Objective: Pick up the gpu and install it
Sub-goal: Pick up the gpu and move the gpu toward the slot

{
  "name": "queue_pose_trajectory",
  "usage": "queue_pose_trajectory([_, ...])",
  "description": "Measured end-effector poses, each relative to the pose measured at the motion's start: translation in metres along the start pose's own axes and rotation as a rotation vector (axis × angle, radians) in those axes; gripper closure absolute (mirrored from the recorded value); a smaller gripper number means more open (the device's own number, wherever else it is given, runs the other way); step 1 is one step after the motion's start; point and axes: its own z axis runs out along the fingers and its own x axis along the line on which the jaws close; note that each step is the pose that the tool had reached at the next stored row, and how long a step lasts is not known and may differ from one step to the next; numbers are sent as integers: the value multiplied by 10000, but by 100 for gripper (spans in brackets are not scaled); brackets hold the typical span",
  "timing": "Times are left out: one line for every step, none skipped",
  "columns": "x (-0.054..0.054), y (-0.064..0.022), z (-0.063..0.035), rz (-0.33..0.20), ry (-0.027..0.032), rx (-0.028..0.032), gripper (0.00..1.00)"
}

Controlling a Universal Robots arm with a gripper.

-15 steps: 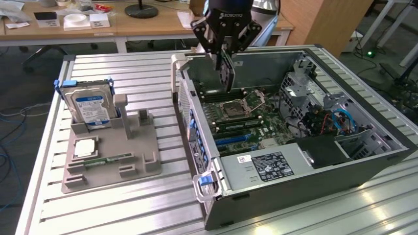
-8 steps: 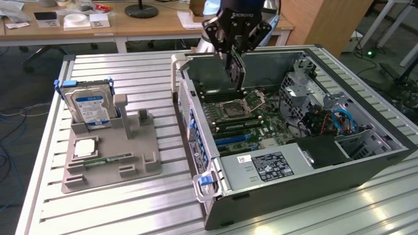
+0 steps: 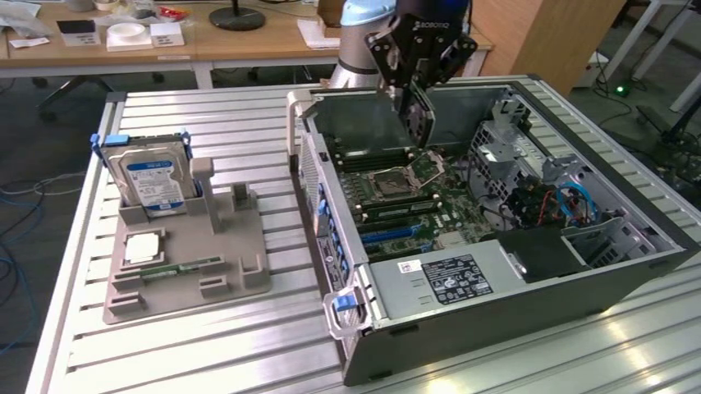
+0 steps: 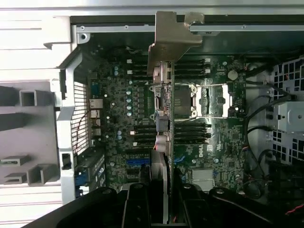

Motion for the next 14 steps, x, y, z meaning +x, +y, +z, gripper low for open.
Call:
queue_pose_trajectory([-32, 2, 1, -15, 0, -2, 73])
queue_pose_trajectory([-63, 4, 2, -28, 1, -3, 73])
queue_pose_trajectory([-95, 5, 3, -45, 1, -5, 73])
queue_pose_trajectory([-123, 7, 4, -64, 1, -7, 73])
queue_pose_trajectory([-150, 8, 4, -86, 1, -8, 73])
queue_pose_trajectory([-174, 10, 5, -119, 2, -10, 73])
queue_pose_trajectory([-194, 11, 6, -160, 2, -12, 73])
queue_pose_trajectory([-211, 12, 7, -216, 3, -13, 73])
queue_pose_trajectory([-228, 13, 8, -288, 4, -15, 73])
queue_pose_trajectory([-242, 13, 9, -348, 4, -17, 73])
queue_pose_trajectory([-260, 14, 10, -419, 5, -19, 73])
queue_pose_trajectory([-276, 15, 11, -483, 6, -21, 73])
queue_pose_trajectory([-294, 16, 11, -530, 7, -22, 73])
queue_pose_trajectory([-311, 17, 12, -557, 7, -23, 73])
